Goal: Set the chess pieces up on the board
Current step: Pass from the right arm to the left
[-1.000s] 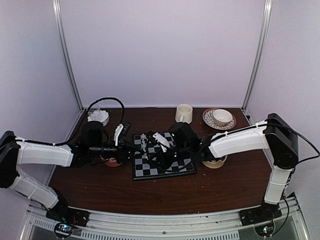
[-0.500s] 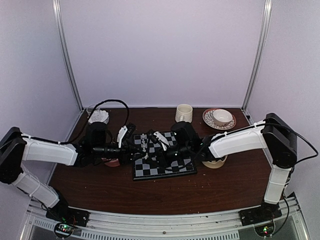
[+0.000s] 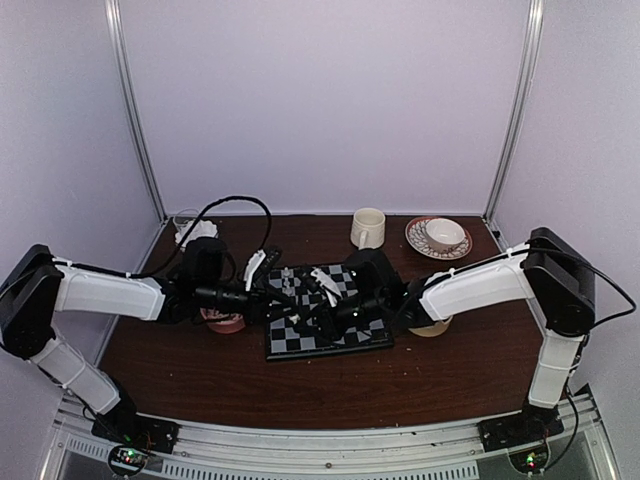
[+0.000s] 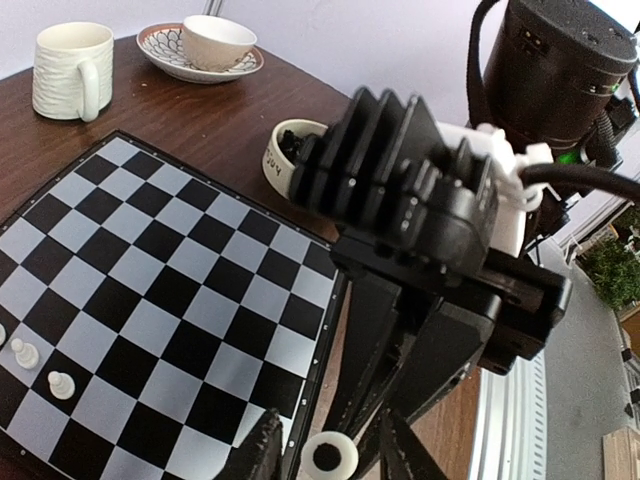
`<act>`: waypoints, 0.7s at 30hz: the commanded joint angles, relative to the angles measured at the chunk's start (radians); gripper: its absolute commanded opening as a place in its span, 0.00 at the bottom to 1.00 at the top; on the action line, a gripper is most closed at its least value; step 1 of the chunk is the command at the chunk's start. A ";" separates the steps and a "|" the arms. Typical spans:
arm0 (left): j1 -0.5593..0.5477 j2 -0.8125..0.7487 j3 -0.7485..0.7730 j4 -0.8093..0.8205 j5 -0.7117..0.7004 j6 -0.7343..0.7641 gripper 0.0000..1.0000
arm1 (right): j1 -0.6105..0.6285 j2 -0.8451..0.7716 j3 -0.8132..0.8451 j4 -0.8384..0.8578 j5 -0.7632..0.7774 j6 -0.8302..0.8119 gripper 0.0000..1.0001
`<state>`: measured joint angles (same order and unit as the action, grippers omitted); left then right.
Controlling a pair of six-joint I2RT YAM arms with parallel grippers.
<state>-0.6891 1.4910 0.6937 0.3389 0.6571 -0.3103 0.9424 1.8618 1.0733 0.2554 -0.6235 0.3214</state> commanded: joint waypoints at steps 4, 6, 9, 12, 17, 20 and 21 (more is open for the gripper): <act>-0.008 0.027 0.059 -0.034 0.086 -0.042 0.37 | -0.003 -0.058 -0.037 0.060 0.035 -0.007 0.01; -0.009 0.035 0.069 -0.044 0.095 -0.047 0.38 | -0.004 -0.064 -0.042 0.062 0.036 -0.009 0.01; -0.009 0.041 0.077 -0.063 0.095 -0.049 0.41 | -0.004 -0.075 -0.055 0.079 0.040 -0.011 0.01; -0.009 0.048 0.085 -0.081 0.101 -0.049 0.47 | -0.004 -0.088 -0.065 0.088 0.045 -0.014 0.01; -0.009 0.061 0.099 -0.094 0.122 -0.049 0.41 | -0.004 -0.092 -0.067 0.088 0.046 -0.016 0.01; -0.010 0.066 0.104 -0.095 0.131 -0.051 0.32 | -0.004 -0.087 -0.066 0.089 0.045 -0.013 0.01; -0.010 0.066 0.105 -0.096 0.134 -0.052 0.30 | -0.004 -0.087 -0.067 0.089 0.046 -0.014 0.01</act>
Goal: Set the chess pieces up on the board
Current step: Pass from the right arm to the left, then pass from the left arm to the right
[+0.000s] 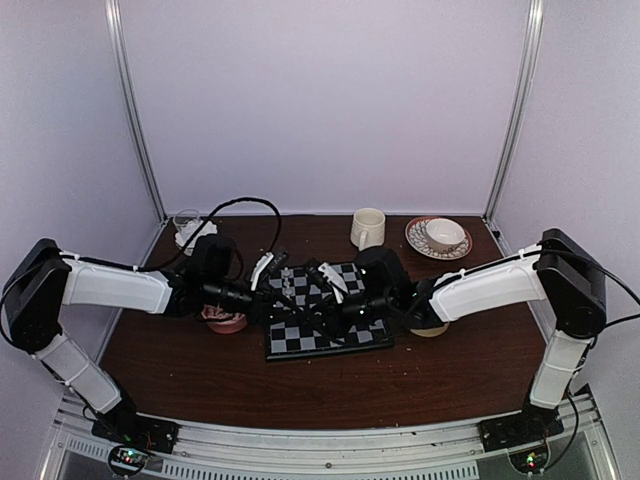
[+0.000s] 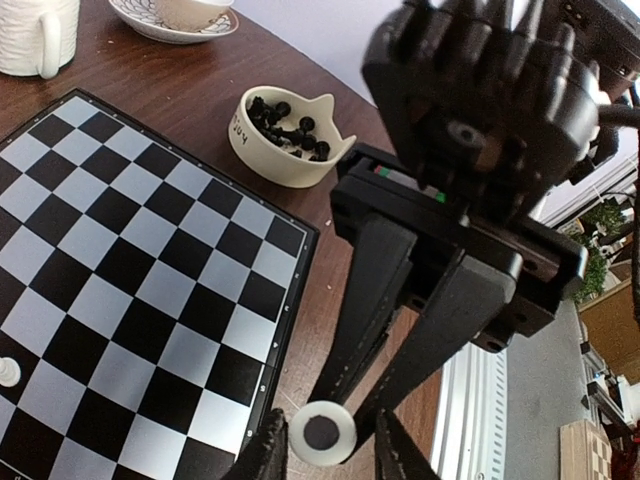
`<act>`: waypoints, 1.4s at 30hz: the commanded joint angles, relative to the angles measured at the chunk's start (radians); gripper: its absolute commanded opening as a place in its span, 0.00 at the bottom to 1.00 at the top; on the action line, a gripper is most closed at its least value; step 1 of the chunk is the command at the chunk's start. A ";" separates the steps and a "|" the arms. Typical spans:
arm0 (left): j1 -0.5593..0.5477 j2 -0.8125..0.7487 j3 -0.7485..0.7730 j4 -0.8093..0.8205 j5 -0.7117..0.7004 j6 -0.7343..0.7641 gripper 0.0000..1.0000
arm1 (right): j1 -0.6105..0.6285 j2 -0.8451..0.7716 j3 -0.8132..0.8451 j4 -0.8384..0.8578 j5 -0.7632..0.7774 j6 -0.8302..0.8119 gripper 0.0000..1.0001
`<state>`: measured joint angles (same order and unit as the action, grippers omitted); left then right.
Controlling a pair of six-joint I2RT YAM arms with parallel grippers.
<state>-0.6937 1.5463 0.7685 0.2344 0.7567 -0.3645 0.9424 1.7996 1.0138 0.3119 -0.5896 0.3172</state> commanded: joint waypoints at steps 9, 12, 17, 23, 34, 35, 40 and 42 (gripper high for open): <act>-0.006 0.000 0.027 0.026 0.043 -0.020 0.07 | -0.004 -0.031 -0.013 0.035 0.026 -0.012 0.04; -0.006 -0.005 0.004 0.093 0.047 -0.057 0.06 | -0.004 -0.038 -0.024 0.050 0.035 -0.010 0.10; -0.006 -0.016 -0.033 0.185 0.015 -0.136 0.04 | -0.003 -0.061 -0.062 0.101 0.047 0.000 0.28; -0.006 -0.030 -0.183 0.592 -0.030 -0.345 0.03 | -0.003 -0.095 -0.142 0.278 0.037 0.067 0.49; -0.006 -0.068 -0.273 0.807 -0.117 -0.460 0.04 | 0.025 -0.175 -0.207 0.350 0.150 0.056 0.53; -0.006 -0.061 -0.273 0.820 -0.114 -0.473 0.04 | 0.034 -0.180 -0.202 0.322 0.166 0.031 0.52; -0.006 -0.010 -0.273 0.914 -0.097 -0.536 0.04 | 0.047 -0.173 -0.178 0.286 0.190 0.013 0.42; -0.006 0.009 -0.271 0.952 -0.086 -0.557 0.04 | 0.047 -0.168 -0.175 0.292 0.191 0.017 0.38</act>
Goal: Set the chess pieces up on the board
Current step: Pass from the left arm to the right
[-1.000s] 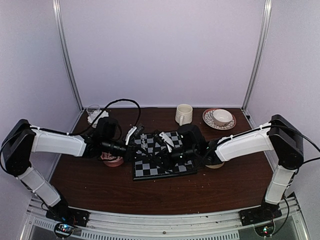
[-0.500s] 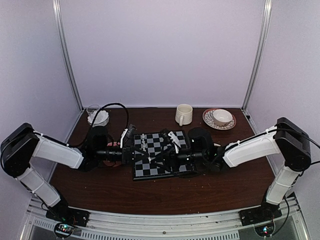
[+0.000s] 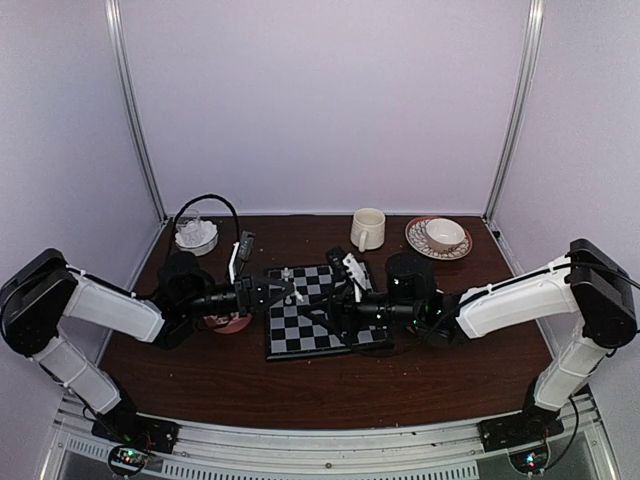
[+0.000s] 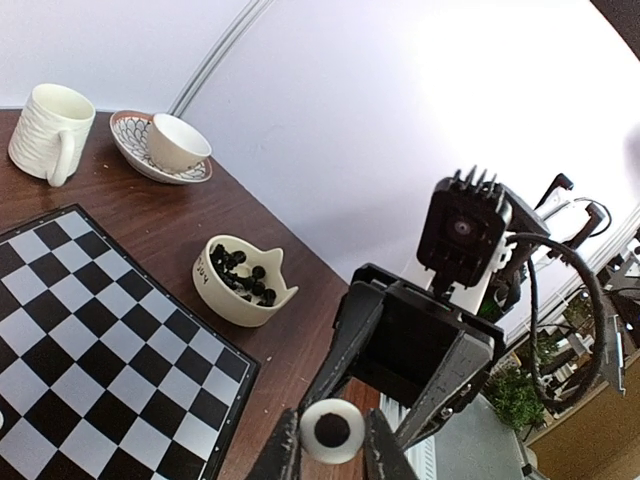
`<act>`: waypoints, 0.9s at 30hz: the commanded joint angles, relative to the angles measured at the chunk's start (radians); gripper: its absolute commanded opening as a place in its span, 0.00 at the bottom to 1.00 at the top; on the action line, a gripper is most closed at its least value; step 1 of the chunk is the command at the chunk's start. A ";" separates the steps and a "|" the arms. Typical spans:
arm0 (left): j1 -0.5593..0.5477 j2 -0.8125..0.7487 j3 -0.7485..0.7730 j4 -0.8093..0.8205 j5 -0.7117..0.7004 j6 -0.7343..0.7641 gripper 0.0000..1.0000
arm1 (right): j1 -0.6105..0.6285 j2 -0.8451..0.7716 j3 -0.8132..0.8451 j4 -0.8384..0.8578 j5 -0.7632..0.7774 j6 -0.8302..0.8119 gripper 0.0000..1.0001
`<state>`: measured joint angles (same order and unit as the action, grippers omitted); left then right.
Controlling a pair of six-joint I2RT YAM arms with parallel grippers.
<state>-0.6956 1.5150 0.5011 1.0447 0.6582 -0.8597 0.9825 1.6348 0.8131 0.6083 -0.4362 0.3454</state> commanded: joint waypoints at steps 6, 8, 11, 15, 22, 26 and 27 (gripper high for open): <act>-0.004 0.080 0.000 0.207 0.027 -0.102 0.04 | 0.007 -0.005 0.030 0.008 0.025 -0.002 0.31; -0.004 0.083 0.004 0.196 0.029 -0.103 0.04 | 0.007 -0.004 0.035 -0.002 0.021 -0.007 0.31; -0.004 0.084 0.013 0.176 0.035 -0.102 0.04 | 0.007 0.001 0.053 -0.022 0.015 -0.010 0.29; -0.007 0.098 0.019 0.180 0.041 -0.106 0.04 | 0.006 -0.001 0.052 -0.019 0.026 -0.012 0.28; -0.014 0.125 0.034 0.204 0.060 -0.124 0.04 | 0.007 0.004 0.066 -0.042 0.032 -0.020 0.25; -0.017 0.126 0.035 0.211 0.064 -0.124 0.04 | 0.007 0.015 0.073 -0.044 0.022 -0.019 0.22; -0.018 0.127 0.034 0.212 0.066 -0.124 0.04 | 0.007 0.019 0.075 -0.045 0.021 -0.018 0.21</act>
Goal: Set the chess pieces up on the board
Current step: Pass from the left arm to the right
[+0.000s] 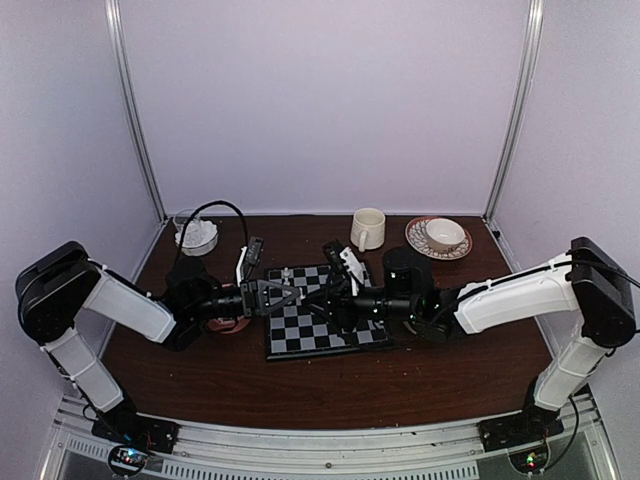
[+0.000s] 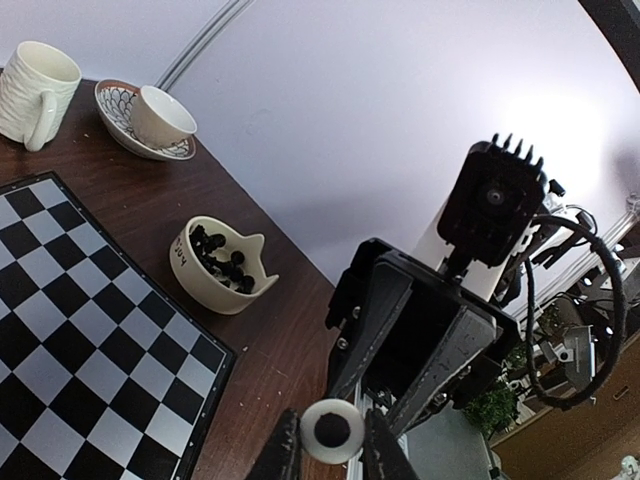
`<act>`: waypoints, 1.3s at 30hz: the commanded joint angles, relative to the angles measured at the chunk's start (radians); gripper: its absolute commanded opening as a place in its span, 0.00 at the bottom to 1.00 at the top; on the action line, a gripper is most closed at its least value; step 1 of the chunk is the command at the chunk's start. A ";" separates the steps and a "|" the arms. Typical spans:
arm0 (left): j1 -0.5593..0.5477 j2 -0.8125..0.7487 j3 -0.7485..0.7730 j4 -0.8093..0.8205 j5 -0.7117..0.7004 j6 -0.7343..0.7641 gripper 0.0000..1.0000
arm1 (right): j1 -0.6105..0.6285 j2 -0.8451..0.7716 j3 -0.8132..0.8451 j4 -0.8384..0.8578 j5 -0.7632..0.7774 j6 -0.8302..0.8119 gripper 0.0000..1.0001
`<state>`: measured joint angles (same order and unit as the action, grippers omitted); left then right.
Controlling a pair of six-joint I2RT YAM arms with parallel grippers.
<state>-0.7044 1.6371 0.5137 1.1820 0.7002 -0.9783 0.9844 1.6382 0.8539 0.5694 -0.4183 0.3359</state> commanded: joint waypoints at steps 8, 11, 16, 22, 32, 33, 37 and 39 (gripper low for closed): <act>-0.012 0.006 0.025 0.074 0.028 -0.006 0.04 | 0.005 0.035 0.046 -0.005 -0.010 -0.001 0.15; -0.012 0.007 0.024 0.074 0.027 -0.007 0.04 | 0.005 0.037 0.048 -0.007 -0.012 0.001 0.08; -0.012 0.003 0.020 0.068 0.019 0.009 0.14 | 0.005 0.024 0.044 -0.013 -0.006 0.007 0.00; 0.020 -0.049 -0.022 0.041 -0.017 0.068 0.43 | 0.004 0.007 0.060 -0.094 0.015 -0.004 0.00; 0.105 -0.319 -0.063 -0.410 -0.192 0.331 0.63 | -0.001 0.043 0.308 -0.612 0.203 -0.028 0.00; 0.105 -0.356 -0.063 -0.472 -0.230 0.371 0.62 | -0.003 0.048 0.339 -0.682 0.238 -0.018 0.00; 0.105 -0.476 -0.090 -0.555 -0.336 0.451 0.62 | -0.011 0.070 0.473 -0.934 0.281 -0.029 0.00; 0.105 -0.502 -0.093 -0.574 -0.356 0.461 0.62 | -0.016 0.096 0.549 -1.053 0.274 -0.053 0.00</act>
<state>-0.6022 1.1889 0.4431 0.7197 0.4561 -0.6300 0.9787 1.6875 1.2892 -0.1505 -0.2115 0.3157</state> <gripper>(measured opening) 0.617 0.067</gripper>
